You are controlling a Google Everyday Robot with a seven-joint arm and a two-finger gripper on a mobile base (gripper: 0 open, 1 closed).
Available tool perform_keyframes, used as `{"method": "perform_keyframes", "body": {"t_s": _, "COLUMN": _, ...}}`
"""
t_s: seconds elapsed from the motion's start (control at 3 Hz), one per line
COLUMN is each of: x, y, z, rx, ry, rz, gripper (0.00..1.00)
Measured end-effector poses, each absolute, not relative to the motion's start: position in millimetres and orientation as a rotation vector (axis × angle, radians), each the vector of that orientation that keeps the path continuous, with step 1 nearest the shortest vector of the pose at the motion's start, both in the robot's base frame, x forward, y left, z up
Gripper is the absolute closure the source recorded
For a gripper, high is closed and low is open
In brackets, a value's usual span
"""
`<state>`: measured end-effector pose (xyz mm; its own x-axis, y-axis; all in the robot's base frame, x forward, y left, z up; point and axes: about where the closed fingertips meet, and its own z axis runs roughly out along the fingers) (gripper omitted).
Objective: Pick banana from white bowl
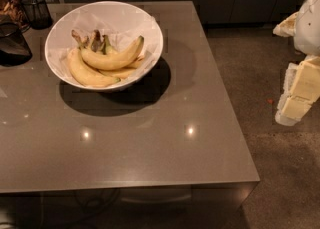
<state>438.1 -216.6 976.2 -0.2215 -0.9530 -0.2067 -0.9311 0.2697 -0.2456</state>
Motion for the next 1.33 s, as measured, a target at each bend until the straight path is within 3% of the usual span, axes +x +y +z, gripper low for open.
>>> {"method": "perform_keyframes", "body": {"t_s": 0.67, "x": 446, "y": -203, "z": 981, "rx": -1.715, "ry": 2.25, "rz": -0.141, "gripper": 0.0}}
{"method": "perform_keyframes", "body": {"t_s": 1.33, "x": 488, "y": -150, "z": 985, "rx": -1.805, "ry": 2.275, "rz": -0.174, "gripper": 0.0}}
